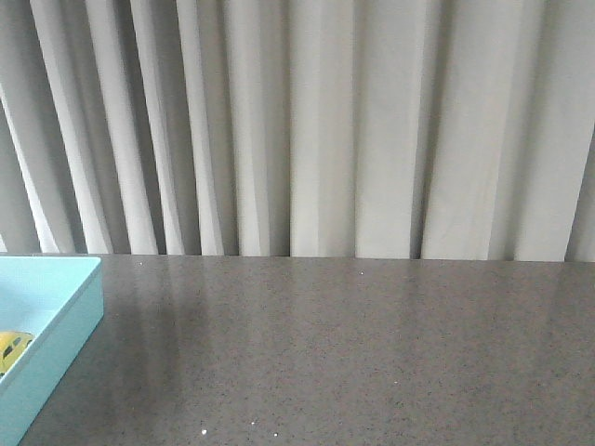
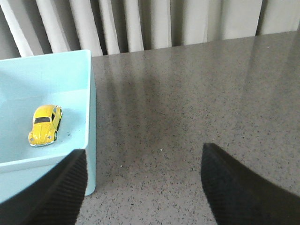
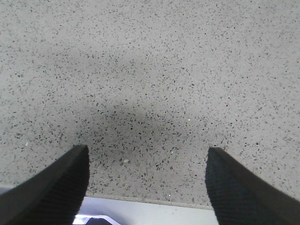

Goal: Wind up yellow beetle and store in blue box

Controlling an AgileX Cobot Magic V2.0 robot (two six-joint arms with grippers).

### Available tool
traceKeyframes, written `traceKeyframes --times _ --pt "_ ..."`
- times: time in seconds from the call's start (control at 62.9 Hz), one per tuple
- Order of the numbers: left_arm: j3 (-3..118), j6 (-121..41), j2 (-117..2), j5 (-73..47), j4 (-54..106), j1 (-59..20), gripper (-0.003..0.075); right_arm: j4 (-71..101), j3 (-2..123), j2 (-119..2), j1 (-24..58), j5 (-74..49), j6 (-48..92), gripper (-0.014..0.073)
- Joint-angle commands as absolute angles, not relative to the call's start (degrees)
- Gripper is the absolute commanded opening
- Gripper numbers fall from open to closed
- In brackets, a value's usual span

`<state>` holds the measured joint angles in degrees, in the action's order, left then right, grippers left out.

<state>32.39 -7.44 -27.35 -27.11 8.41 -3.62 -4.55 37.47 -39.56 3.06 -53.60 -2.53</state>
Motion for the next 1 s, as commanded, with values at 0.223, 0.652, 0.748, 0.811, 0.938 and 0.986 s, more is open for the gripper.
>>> traceKeyframes --times 0.223,0.652,0.748,0.811,0.938,0.986 --pt "33.63 -6.73 -27.98 -21.69 8.8 -3.98 0.0503 -4.96 38.83 -39.34 3.17 -50.55 -2.66 0.0505" --pt "33.63 -6.73 -27.98 -21.92 8.86 -3.98 0.0203 -4.96 38.83 -39.34 3.17 -50.29 -2.66 0.0241" --pt "33.63 -6.73 -27.98 -21.92 8.86 -3.98 0.0122 -4.96 38.83 -39.34 3.17 -50.23 -2.66 0.0113" --pt "33.63 -6.73 -27.98 -21.92 8.86 -3.98 0.0075 -4.96 38.83 -39.34 3.17 -50.23 -2.66 0.0031" --pt "33.63 -6.73 -27.98 -21.92 8.86 -3.98 -0.0003 -4.96 38.83 -39.34 3.17 -50.12 -2.66 -0.0008" --pt "33.63 -6.78 -27.98 -21.92 8.81 -3.98 -0.0008 -4.96 38.83 -39.34 3.17 -50.18 -2.66 -0.0008"
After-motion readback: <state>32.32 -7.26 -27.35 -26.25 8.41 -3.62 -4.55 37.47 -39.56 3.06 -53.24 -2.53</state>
